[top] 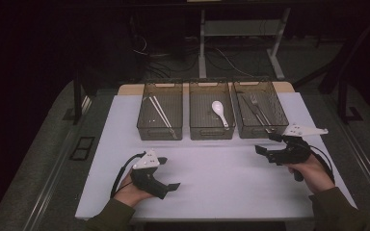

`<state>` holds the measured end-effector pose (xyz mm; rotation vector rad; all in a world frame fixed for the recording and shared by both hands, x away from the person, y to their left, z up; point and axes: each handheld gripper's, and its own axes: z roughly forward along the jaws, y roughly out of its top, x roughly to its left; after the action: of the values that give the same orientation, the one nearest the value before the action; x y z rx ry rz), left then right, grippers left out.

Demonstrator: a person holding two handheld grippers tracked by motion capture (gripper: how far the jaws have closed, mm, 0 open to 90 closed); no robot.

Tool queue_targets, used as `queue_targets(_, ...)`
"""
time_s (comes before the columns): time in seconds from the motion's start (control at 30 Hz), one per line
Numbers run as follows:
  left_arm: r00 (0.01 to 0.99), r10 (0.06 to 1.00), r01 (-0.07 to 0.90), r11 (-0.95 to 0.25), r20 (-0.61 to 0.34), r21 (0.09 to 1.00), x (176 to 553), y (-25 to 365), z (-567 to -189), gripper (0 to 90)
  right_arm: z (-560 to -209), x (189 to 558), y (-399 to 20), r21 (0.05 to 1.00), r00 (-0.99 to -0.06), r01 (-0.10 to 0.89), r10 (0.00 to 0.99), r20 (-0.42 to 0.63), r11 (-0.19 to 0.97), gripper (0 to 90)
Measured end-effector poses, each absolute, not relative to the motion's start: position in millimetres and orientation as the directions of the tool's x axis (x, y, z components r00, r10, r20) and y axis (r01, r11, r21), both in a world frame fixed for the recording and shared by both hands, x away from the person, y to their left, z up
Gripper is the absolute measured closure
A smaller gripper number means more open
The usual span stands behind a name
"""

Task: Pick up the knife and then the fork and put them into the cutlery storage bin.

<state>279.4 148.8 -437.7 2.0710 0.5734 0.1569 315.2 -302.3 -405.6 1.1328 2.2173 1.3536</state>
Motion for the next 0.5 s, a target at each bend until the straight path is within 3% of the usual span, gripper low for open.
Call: queue_targets(0.5,0.884,0.455,0.334,-0.444,-0.112,0.831,279,149,-437,0.0,-421,288,-300,0.848,-0.673,0.462,0.726,0.145,0.259,19.6)
